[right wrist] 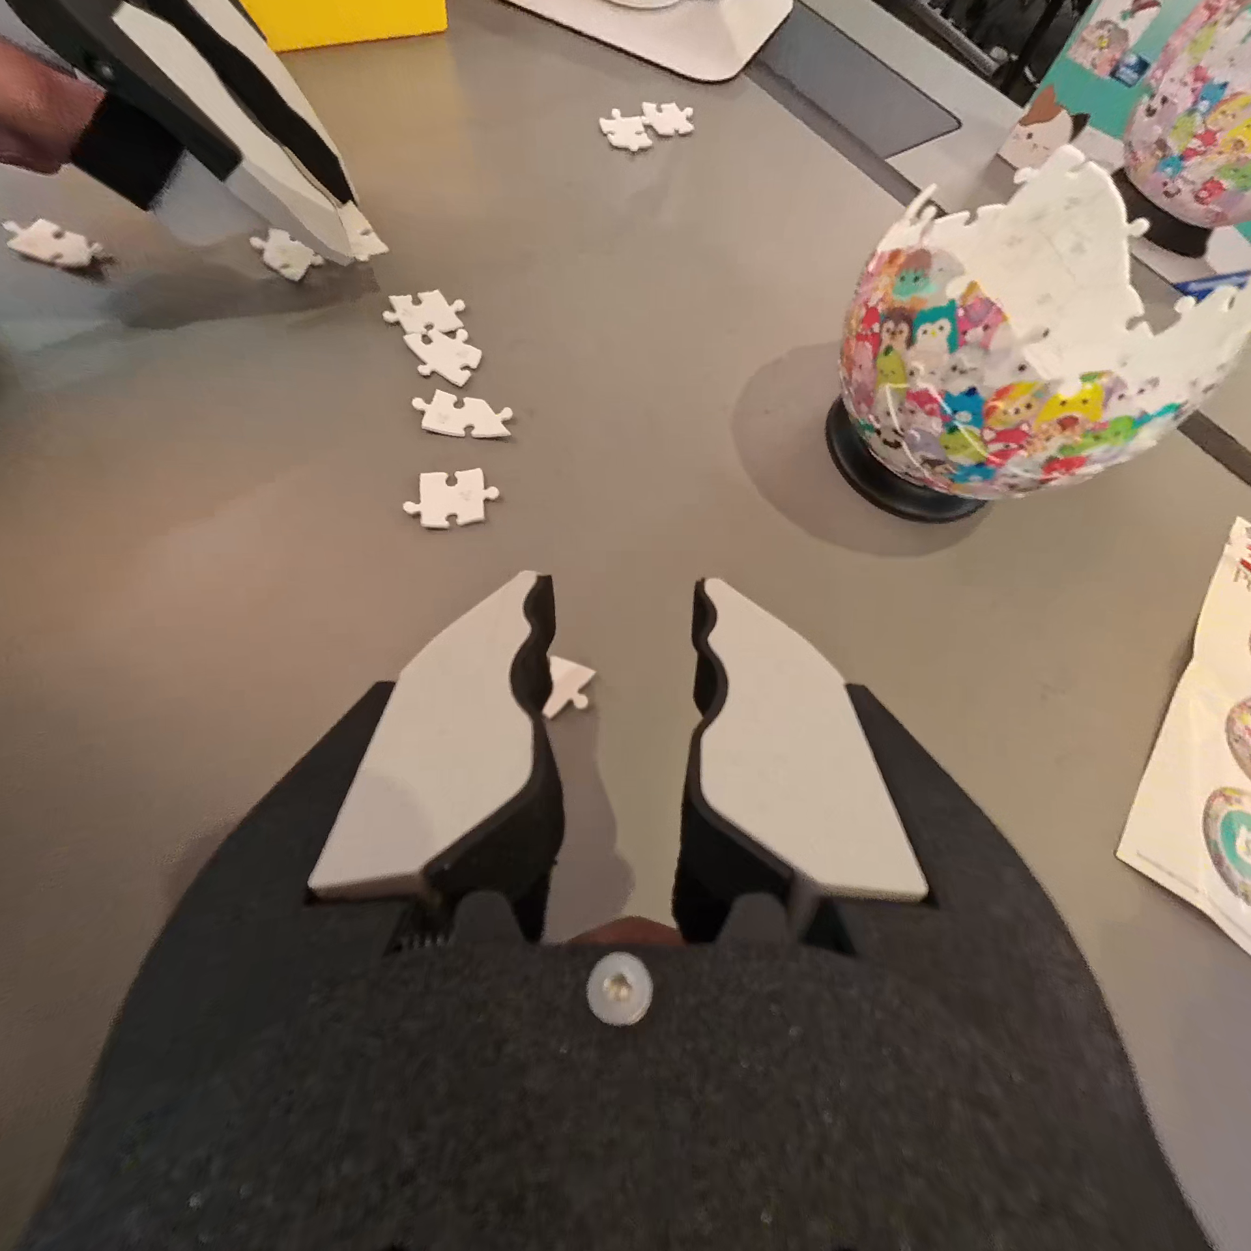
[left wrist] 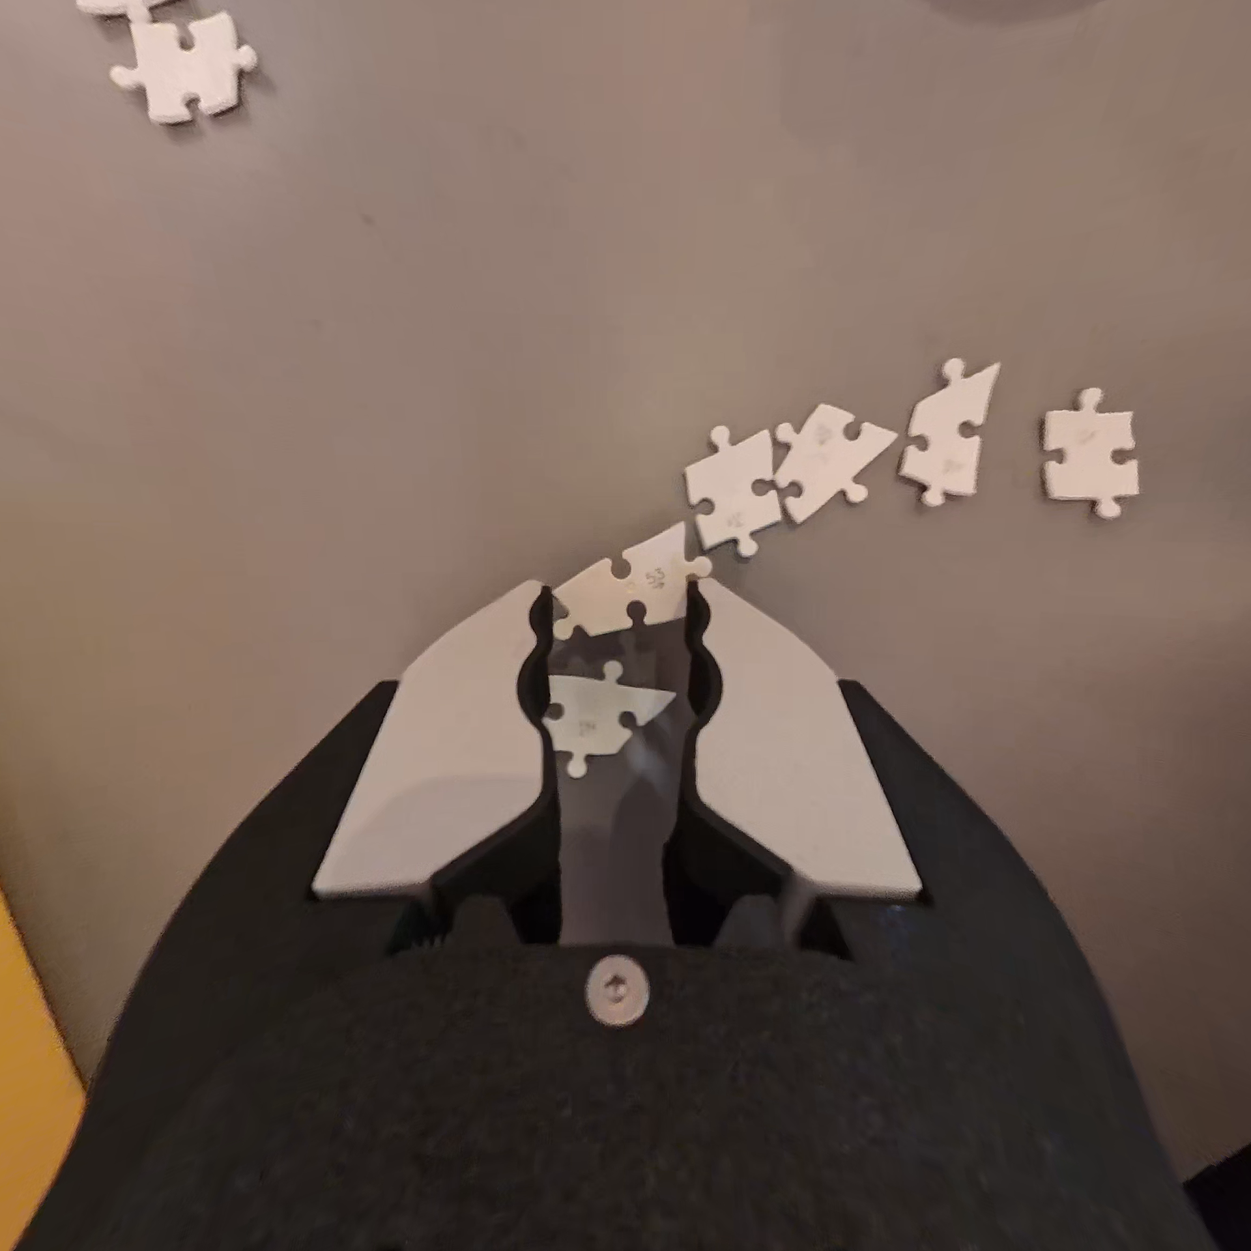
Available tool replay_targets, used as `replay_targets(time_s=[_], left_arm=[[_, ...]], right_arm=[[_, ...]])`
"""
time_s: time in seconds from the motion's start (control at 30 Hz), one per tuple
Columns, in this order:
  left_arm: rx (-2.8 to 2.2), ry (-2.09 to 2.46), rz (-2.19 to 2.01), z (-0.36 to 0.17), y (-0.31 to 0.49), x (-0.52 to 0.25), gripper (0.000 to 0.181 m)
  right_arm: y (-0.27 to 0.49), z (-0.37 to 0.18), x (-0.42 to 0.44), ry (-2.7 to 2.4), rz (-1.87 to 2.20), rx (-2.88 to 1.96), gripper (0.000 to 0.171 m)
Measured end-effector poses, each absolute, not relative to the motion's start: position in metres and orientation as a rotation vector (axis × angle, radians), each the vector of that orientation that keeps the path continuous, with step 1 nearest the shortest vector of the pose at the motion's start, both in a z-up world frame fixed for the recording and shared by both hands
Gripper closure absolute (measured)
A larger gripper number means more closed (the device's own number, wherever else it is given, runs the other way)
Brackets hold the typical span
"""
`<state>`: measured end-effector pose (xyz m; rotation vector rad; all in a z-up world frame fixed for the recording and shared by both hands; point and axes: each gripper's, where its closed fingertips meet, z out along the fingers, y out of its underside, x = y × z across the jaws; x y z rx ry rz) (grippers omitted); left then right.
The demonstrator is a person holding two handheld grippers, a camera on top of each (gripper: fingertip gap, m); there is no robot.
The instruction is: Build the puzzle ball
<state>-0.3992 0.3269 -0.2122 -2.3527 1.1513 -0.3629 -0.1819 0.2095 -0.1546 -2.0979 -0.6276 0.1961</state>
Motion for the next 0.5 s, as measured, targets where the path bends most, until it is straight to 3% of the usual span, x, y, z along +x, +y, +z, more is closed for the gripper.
replay_targets(time_s=[0.4,0.47,0.5], left_arm=[[-2.298,1.313,-0.322,-0.227,0.326,-0.397,0.142],[-2.288,1.306,-0.329,-0.224,0.325,-0.397,0.121],[-2.278,1.298,-0.343,-0.219,0.323,-0.398,0.119]], right_arm=[[0.212,-0.157,-0.183,-0.653,0.196,-2.103,0.133],[0.213,-0.157,-0.184,-0.655,0.196,-2.111,0.133],[0.213,-0.157,-0.184,-0.657,0.193,-2.115,0.133]])
